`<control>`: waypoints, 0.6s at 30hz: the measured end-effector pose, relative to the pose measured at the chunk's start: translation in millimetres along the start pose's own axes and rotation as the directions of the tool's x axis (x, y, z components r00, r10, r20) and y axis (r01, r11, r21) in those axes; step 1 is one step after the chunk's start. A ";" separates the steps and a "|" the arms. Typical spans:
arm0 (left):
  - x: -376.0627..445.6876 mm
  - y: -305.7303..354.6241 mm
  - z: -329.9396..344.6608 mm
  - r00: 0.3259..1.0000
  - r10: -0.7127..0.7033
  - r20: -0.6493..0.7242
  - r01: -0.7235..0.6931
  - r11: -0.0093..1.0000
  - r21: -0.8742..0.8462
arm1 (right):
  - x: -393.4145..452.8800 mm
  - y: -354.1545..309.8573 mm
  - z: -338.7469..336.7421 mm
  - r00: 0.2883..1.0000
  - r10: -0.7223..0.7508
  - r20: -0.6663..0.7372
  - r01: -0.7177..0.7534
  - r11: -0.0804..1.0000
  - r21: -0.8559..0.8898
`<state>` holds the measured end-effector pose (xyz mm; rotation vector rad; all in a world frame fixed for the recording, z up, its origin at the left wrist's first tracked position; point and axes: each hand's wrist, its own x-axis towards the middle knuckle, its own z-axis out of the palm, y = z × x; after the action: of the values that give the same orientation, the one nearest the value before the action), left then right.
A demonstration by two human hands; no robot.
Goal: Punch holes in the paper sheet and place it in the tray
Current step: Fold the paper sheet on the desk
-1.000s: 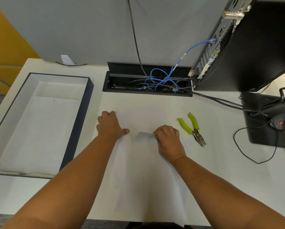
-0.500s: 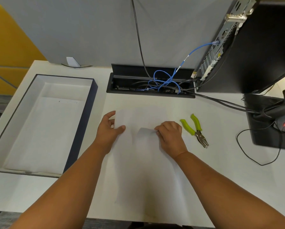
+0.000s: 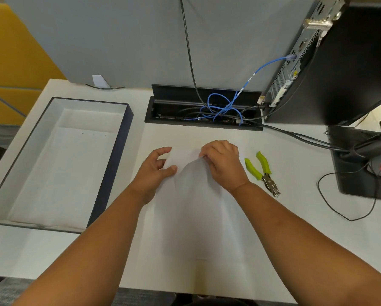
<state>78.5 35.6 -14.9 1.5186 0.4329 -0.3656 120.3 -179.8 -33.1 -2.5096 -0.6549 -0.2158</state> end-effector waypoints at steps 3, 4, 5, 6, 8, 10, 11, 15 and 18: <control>0.0 -0.6 0.5 1.000 -0.019 0.003 0.019 1.000 -0.019 | -0.9 -1.3 3.2 1.000 0.022 0.016 -0.022 1.000 0.018; 0.3 -0.7 1.7 1.000 -0.019 -0.006 0.019 1.000 -0.014 | -1.2 -2.3 3.9 1.000 0.024 0.010 -0.024 0.999 0.025; 1.1 -1.2 3.0 1.000 -0.014 -0.019 0.014 1.000 0.002 | -1.3 -3.4 4.6 1.000 0.021 0.002 -0.021 0.999 0.033; 1.9 -1.9 4.1 1.000 -0.007 -0.030 0.008 1.000 0.021 | -1.4 -4.6 5.0 1.000 0.013 -0.003 -0.013 0.999 0.040; 2.5 -2.4 6.6 0.999 0.004 -0.038 -0.003 0.999 0.037 | -2.3 -7.7 6.0 1.000 -0.007 0.007 0.007 0.999 0.051; 2.2 -1.5 10.1 0.999 0.027 -0.034 -0.025 0.999 0.044 | -3.7 -9.9 7.7 1.000 -0.018 0.015 0.018 0.998 0.055; 2.6 -1.0 11.6 0.999 0.036 -0.037 -0.034 0.998 0.050 | -4.2 -10.2 8.6 1.000 -0.014 0.016 0.013 0.998 0.056; 3.2 0.1 13.2 0.995 0.041 -0.087 -0.035 0.997 0.068 | -5.6 -8.5 9.1 1.000 0.003 0.005 -0.003 0.999 0.052; 3.8 -2.1 10.6 0.979 0.116 -0.165 -0.087 0.981 0.176 | -3.4 -6.3 3.3 0.999 -0.019 -0.025 0.020 0.999 0.034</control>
<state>81.3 25.1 -18.6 1.7380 0.4689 -0.1926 114.3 -174.7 -33.9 -2.4646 -0.6682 -0.2407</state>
